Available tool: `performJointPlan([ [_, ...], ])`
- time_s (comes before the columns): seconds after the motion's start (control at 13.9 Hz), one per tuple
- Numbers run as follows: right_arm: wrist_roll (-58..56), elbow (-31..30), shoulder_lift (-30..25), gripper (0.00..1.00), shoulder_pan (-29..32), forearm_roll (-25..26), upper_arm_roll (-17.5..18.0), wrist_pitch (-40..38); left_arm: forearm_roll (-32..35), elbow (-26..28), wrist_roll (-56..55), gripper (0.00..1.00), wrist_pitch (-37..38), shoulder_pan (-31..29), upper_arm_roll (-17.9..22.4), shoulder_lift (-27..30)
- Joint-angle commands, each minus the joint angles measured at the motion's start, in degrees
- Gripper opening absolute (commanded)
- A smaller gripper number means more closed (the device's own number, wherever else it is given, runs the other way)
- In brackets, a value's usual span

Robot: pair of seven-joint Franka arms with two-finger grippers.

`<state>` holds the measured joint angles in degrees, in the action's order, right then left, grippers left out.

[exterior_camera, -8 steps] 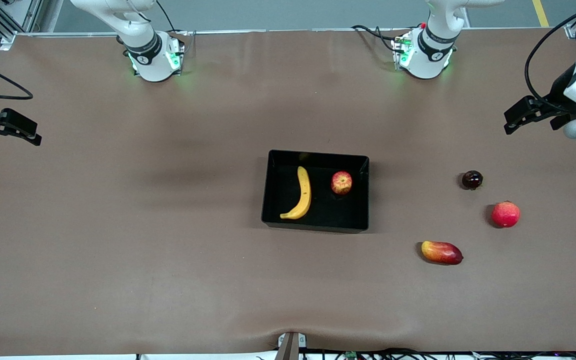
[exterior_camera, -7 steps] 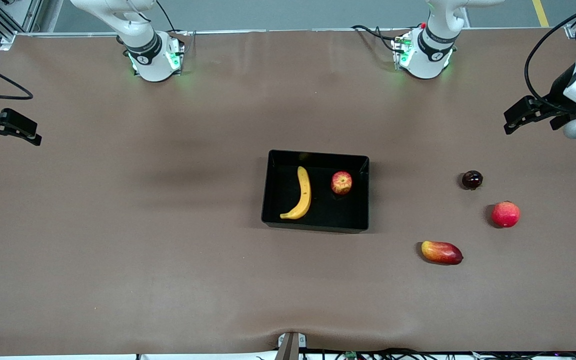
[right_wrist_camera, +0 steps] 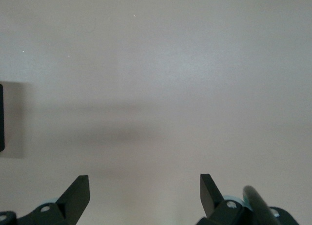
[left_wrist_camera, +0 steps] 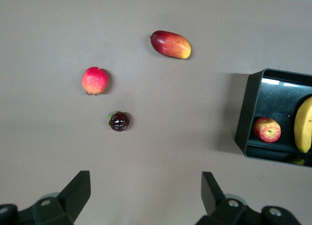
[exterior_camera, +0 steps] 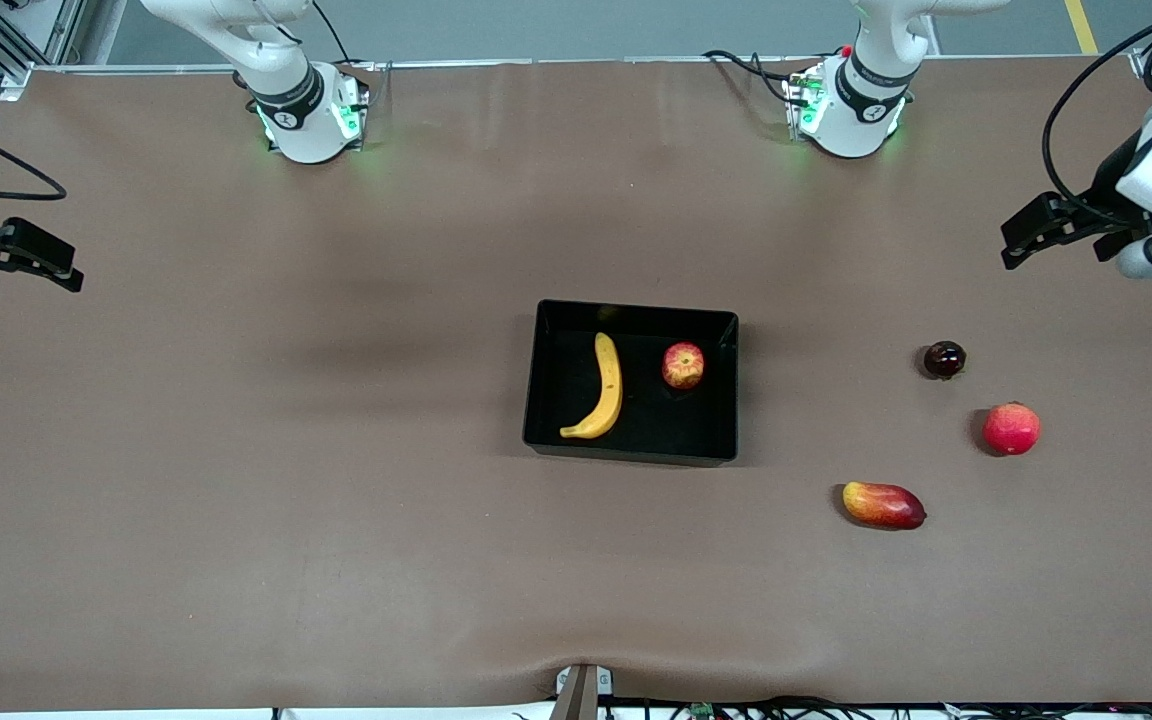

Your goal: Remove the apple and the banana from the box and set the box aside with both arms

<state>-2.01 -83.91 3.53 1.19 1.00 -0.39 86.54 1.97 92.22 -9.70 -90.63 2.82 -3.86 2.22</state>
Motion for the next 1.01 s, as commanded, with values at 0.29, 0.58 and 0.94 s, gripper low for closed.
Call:
performJointPlan([
  [0.29,-0.3,0.1,0.5,1.0,0.7,1.1,0.6,0.2,-0.7,-1.9,-8.7,1.0,-3.2,0.0,-11.7,-8.6],
  [0.58,-0.6,0.3,1.1,1.0,0.8,1.1,0.6,0.2,-0.2,-1.7,-23.5,1.0,-11.3,6.6,-14.6,-16.3],
  [0.94,-0.7,0.3,1.6,1.0,0.8,1.1,0.6,0.3,4.6,-1.3,-41.1,1.0,-20.4,14.1,-14.7,-26.7],
])
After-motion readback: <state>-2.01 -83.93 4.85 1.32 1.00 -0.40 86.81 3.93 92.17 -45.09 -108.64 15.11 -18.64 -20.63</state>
